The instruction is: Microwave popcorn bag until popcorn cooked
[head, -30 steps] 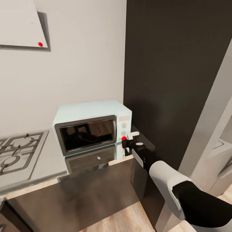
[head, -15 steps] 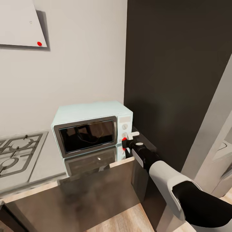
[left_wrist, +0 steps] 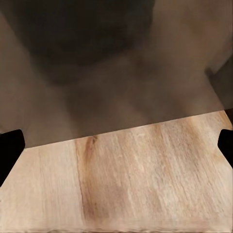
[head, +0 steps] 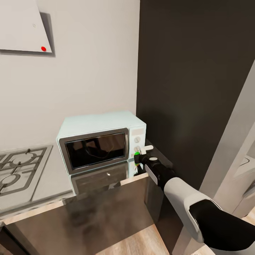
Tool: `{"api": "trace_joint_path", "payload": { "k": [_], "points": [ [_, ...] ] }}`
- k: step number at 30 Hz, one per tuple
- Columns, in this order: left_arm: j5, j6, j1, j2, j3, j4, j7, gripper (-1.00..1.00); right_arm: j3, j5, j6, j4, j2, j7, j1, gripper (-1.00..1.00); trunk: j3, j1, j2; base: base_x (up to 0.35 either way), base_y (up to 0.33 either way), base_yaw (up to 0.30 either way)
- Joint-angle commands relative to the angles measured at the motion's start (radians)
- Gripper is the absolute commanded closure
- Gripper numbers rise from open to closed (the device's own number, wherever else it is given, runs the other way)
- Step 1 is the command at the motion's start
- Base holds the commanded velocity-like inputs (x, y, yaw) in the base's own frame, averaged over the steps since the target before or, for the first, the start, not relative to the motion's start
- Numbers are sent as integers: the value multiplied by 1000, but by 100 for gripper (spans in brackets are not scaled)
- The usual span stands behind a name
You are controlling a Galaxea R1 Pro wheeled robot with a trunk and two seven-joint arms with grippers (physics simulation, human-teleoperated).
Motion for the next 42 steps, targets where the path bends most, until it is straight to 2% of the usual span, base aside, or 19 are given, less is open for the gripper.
{"api": "trace_joint_path", "payload": {
  "k": [1, 15, 16, 18, 20, 22, 24, 25, 26, 28, 30, 33, 35, 37, 38, 39, 42],
  "points": [
    [0, -2, -1, -1, 1, 5, 0, -100, 7, -13, 7, -3, 0, 2, -7, 100, -1, 3, 0, -164, 0, 0],
    [4, -2, -9, -1, 4, 14, 1, -100, 7, -13, 20, -27, 0, 5, -27, 100, -1, 3, 0, -333, 0, 0],
    [4, -2, -14, -1, 4, 22, 1, -100, 6, -14, 23, -67, 0, 8, -26, 100, -1, 3, 0, -350, 0, 0],
    [4, -2, -18, -1, 5, 32, 1, -100, 6, -14, 120, -244, 0, 10, 0, 100, -1, 3, 0, -350, 0, 0],
    [4, -2, -19, -1, 5, 34, 1, -100, 7, -10, 198, -411, 0, 9, 59, 100, -1, 3, 0, -350, 0, 0],
    [5, -2, -21, -1, 6, 35, 1, -100, 11, -3, 313, -718, 0, 8, 214, 100, -1, 3, 0, -350, 0, 0],
    [5, -2, -35, 0, 7, 35, 1, -100, 15, -1, 345, -870, 0, 9, 323, 100, -1, 3, 0, -350, 0, 0],
    [6, -2, -49, -1, 8, 35, 1, -100, 25, -1, 350, -943, -12, 11, 385, 100, -1, 3, 0, -291, 0, 0],
    [7, -2, -57, -1, 10, 38, 1, -100, 40, -1, 349, -992, -33, 13, 440, 100, -1, 3, 0, -153, 0, 0],
    [8, -2, -66, -1, 10, 49, 2, -100, 87, 0, 329, -1126, -89, 14, 597, 100, -1, 3, 0, -47, 0, 0],
    [9, -2, -73, -1, 11, 59, 4, -100, 111, 2, 213, -1203, -165, 15, 775, 100, -1, 3, 0, -9, 0, 0],
    [9, -1, -89, -2, 10, 83, 9, -100, 128, 36, 1, -1194, -240, 15, 965, 100, -1, 3, 0, -1, 0, 0],
    [9, -1, -109, -3, 10, 111, 12, -100, 143, 76, -140, -1041, -257, 15, 1029, 100, -1, 3, 0, 0, 0, 0],
    [8, 0, -127, -3, 10, 143, 14, -100, 152, 93, -269, -739, -254, 13, 1039, 100, -1, 3, 0, 0, 0, 0],
    [8, 0, -142, -3, 10, 190, 13, -100, 153, 97, -343, -559, -249, 12, 1039, 100, -1, 3, 0, 0, 0, 0],
    [8, 0, -160, -3, 11, 243, 13, -100, 154, 98, -372, -480, -247, 11, 1039, 100, -1, 3, 0, 0, 0, 0],
    [11, 0, -229, -4, 24, 424, 15, -100, 150, 91, -409, -346, -245, 10, 1039, 100, -1, 3, 0, 0, 0, 0]
  ]
}}
